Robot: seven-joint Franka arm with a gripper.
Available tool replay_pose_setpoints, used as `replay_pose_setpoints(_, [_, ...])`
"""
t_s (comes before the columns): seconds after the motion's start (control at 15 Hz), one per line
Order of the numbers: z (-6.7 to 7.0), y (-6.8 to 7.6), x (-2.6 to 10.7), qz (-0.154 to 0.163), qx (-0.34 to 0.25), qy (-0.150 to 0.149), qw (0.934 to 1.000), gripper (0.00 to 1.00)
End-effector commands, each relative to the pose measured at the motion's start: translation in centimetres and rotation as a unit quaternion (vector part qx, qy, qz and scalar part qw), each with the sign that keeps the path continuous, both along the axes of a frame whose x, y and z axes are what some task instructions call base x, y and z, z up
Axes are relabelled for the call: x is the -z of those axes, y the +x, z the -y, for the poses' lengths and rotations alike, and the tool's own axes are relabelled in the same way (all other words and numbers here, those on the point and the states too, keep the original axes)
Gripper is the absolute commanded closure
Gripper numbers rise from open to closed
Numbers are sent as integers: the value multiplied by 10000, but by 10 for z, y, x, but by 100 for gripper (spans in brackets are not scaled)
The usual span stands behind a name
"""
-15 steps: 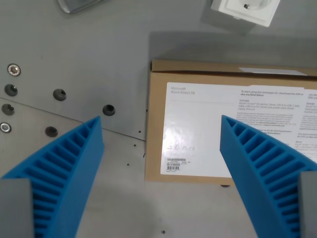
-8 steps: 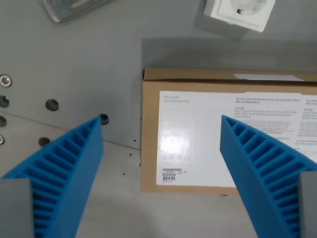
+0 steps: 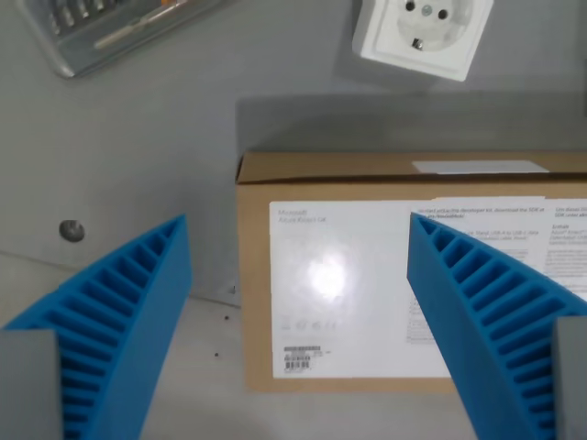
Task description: Move above the white socket
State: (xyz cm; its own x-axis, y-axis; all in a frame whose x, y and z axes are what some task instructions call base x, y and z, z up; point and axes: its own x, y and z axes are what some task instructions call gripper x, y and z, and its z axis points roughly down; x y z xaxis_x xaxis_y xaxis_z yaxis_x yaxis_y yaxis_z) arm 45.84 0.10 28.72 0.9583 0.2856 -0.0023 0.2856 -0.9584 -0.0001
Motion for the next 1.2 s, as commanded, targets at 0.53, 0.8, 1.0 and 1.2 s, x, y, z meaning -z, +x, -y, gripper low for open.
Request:
replay_pose_setpoints(0.53, [19,34,31,-190,810,-103,9965,0])
replay_pose_setpoints(0.8, [27,45,47,-138,976,-107,9951,0])
replay_pose_setpoints(1.0, [32,53,57,-107,1056,-90,9943,0])
replay_pose_setpoints(1.2, [37,60,66,-110,1130,-65,9935,0])
